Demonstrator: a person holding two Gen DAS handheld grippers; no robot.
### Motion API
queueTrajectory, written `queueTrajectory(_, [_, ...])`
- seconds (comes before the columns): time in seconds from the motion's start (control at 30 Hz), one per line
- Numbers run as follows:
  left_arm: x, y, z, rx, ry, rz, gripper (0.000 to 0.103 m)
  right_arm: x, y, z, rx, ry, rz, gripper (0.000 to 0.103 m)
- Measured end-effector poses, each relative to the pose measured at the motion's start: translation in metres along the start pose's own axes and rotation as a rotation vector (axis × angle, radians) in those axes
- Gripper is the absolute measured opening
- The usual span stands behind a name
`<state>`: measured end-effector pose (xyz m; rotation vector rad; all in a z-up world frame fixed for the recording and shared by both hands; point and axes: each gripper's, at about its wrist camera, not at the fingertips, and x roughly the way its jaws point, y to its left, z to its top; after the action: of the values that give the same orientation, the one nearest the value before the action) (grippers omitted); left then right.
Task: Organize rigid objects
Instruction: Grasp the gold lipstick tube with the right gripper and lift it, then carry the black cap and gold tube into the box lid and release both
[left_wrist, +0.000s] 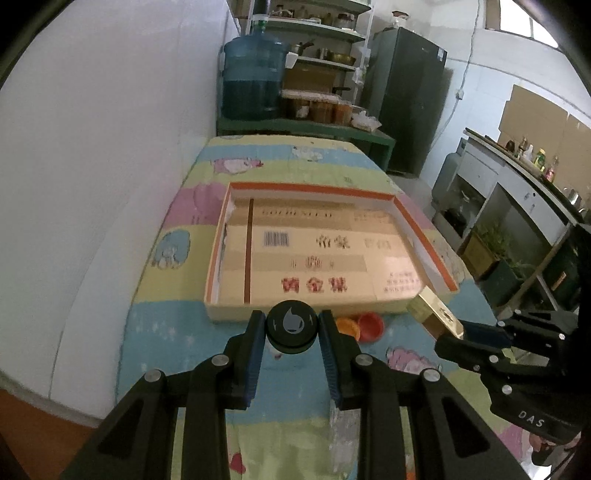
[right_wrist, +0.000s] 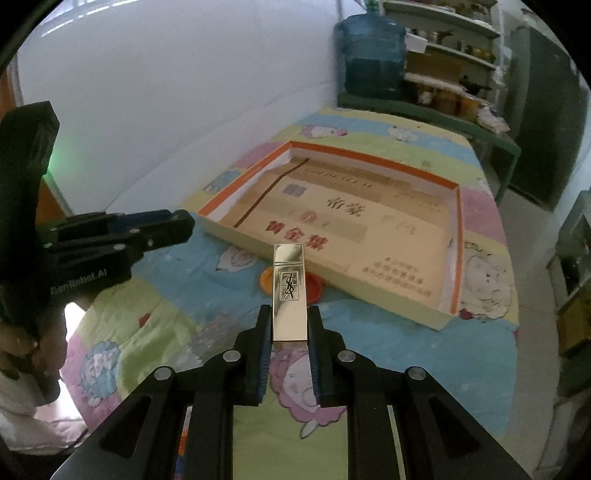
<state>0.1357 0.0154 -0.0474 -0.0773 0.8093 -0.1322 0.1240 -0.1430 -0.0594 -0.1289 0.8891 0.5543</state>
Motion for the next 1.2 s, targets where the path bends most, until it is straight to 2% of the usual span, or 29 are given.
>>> queueTrajectory(0.23, [0.014, -0.008, 0.031, 0.022, -0.025, 0.042, 0.030, -0.005, -0.018, 0.015, 0.006, -0.025, -0.036, 0.018])
queueTrajectory(0.53, [0.055, -0.010, 0.065, 0.011, 0.004, 0.076, 0.030, 0.011, -0.050, 0.045, 0.031, -0.034, -0.074, 0.018])
queueTrajectory(0.9, [0.116, -0.004, 0.093, -0.013, 0.057, 0.074, 0.030, 0.053, -0.089, 0.087, 0.056, -0.010, -0.094, 0.018])
queueTrajectory(1.2, [0.159, 0.000, 0.101, -0.031, 0.106, 0.076, 0.030, 0.098, -0.113, 0.101, 0.079, 0.056, -0.086, 0.018])
